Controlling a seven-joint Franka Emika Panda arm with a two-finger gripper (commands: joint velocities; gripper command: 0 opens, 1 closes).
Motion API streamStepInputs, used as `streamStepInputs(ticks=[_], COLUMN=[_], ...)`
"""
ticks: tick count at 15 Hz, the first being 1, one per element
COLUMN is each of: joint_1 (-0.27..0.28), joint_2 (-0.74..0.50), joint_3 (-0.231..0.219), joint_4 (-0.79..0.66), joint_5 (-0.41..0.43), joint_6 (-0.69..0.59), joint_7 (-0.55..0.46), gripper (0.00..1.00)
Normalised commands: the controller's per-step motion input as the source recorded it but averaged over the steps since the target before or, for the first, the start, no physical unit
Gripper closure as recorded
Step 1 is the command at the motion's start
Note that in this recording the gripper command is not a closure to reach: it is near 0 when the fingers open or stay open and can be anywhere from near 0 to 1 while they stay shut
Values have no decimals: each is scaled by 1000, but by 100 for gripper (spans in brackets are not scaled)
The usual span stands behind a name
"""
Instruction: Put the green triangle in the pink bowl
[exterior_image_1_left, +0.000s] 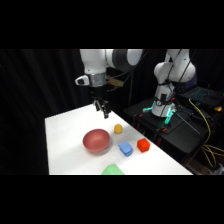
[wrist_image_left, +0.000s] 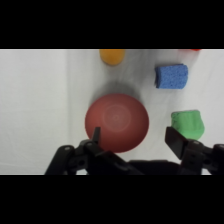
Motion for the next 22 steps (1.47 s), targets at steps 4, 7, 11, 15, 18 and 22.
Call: streamStepInputs(ticks=[4, 7, 11, 15, 18, 22], joint_1=[-8, 34, 93, 153, 171, 130], joint_2=[7, 42, 130, 273, 333, 262], joint_3=[17, 42, 80, 112, 108, 72], joint_4=[13, 25, 92, 251, 340, 300], joint_5=[-36, -77, -88, -113, -126, -129], joint_6=[1, 7, -5, -65, -132, -170], joint_7=[50, 107, 133, 133, 90, 18], gripper=[0, 0, 0, 0, 0, 0])
